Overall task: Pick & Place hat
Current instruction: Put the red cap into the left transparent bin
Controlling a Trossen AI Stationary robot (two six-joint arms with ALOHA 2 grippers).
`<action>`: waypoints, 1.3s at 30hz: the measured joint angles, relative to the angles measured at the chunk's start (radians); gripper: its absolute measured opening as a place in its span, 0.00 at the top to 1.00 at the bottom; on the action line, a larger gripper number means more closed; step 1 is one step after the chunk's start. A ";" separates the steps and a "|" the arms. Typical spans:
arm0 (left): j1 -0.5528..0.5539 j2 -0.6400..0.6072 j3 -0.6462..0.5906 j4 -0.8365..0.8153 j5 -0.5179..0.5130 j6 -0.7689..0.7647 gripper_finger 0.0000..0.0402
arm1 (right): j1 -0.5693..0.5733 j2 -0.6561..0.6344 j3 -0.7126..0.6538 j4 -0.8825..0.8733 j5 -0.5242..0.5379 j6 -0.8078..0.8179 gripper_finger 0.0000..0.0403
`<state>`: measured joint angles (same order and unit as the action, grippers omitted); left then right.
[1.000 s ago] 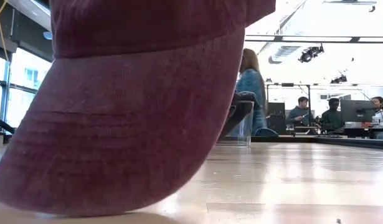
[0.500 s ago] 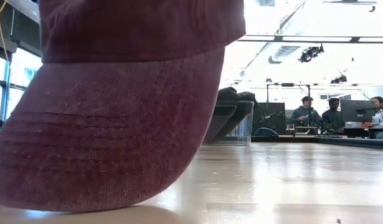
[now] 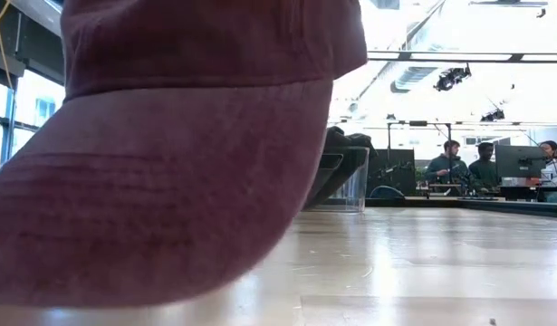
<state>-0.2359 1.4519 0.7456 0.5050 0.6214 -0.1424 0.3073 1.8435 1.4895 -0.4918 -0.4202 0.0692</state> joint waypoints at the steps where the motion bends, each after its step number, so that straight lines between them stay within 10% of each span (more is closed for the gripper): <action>1: -0.002 -0.002 0.000 0.005 -0.035 0.010 0.34 | 0.000 0.000 0.000 0.002 0.013 -0.002 0.98; 16: -0.034 0.012 0.000 0.014 -0.133 0.015 0.36 | -0.041 0.000 0.000 0.004 0.003 -0.017 0.97; 33: -0.032 0.005 0.000 -0.057 -0.136 0.019 0.96 | -0.015 -0.051 0.002 -0.057 0.035 0.026 0.94; 39: -0.003 -0.012 0.027 -0.124 -0.062 -0.027 0.94 | 0.083 -0.071 0.002 -0.175 0.190 0.074 0.93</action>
<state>-0.2394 1.4403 0.7722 0.3812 0.5593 -0.1690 0.3899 1.7728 1.4915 -0.6671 -0.2306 0.1430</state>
